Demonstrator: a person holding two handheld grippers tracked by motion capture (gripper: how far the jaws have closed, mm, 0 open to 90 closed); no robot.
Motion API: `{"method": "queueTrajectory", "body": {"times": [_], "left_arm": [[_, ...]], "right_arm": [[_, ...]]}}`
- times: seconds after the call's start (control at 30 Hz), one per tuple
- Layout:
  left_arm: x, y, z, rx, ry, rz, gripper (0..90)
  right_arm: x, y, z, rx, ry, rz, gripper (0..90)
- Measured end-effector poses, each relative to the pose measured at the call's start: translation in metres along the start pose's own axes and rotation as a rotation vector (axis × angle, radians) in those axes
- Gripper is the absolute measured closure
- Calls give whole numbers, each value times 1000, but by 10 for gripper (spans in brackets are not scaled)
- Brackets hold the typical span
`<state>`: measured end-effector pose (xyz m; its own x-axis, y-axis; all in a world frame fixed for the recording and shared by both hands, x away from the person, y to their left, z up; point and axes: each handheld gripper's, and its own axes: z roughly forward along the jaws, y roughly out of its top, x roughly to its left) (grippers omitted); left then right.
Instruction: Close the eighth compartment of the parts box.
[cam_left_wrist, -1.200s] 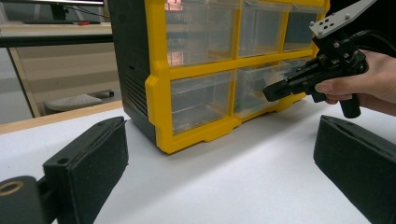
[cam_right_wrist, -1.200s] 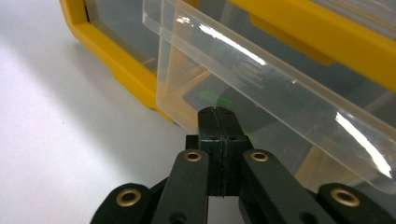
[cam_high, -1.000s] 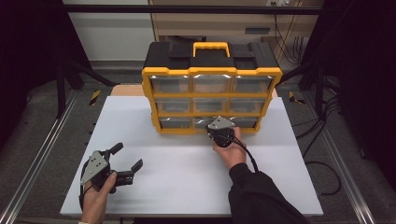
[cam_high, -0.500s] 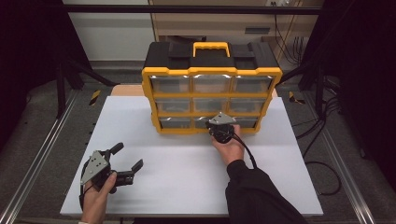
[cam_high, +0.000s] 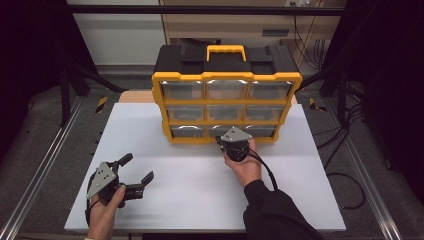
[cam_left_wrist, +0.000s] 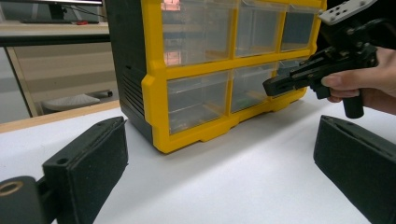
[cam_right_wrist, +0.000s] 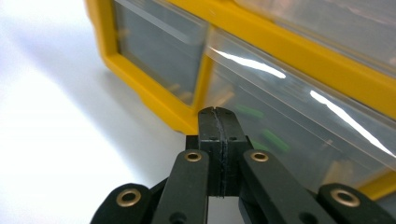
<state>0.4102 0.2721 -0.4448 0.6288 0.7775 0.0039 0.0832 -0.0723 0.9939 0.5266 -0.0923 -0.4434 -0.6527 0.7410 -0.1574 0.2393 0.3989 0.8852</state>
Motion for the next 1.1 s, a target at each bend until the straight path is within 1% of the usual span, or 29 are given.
{"method": "queueTrajectory", "body": {"times": [0.03,0.1,0.13,0.3,0.37,0.47,0.53,0.6,0.7,0.73,0.77,0.83,0.9,1.0,1.07,1.1], "left_arm": [[0,0,0,0,4,-1,22],[0,0,1,-6,10,-10,19],[1,0,1,-4,11,-7,19],[2,-2,-1,-2,18,-16,19],[3,-3,-2,1,23,-19,19],[4,-3,-3,-10,29,-23,19],[4,-2,-3,-11,27,-23,19],[4,-2,-2,-9,23,-20,19],[3,-2,-2,-6,17,-15,19],[3,-2,-2,-12,14,-19,18],[3,-1,-3,-12,12,-14,17],[2,-1,-3,-15,15,-13,12],[2,0,-3,-15,17,-12,12],[2,-1,-3,-12,20,-11,12],[1,0,-3,-20,24,-5,12],[1,1,-3,-21,24,-1,13]], "right_arm": [[3,0,-1,-10,7,-8,900],[6,-1,-2,-14,14,-6,900],[8,-1,-2,-16,20,-9,900],[12,1,-3,-36,41,-11,900],[13,2,-4,-47,43,-13,900],[11,2,-5,-56,46,1,900],[9,3,-5,-60,50,2,900],[8,3,-6,-54,51,2,900],[6,2,-7,-50,57,20,890],[6,2,-6,-51,67,26,853],[6,2,-7,-44,74,35,819],[7,3,-8,-41,72,35,765],[7,4,-11,-45,75,54,672],[7,6,-15,-44,76,69,555],[7,8,-18,-50,81,76,503],[7,8,-19,-43,87,79,477]]}}
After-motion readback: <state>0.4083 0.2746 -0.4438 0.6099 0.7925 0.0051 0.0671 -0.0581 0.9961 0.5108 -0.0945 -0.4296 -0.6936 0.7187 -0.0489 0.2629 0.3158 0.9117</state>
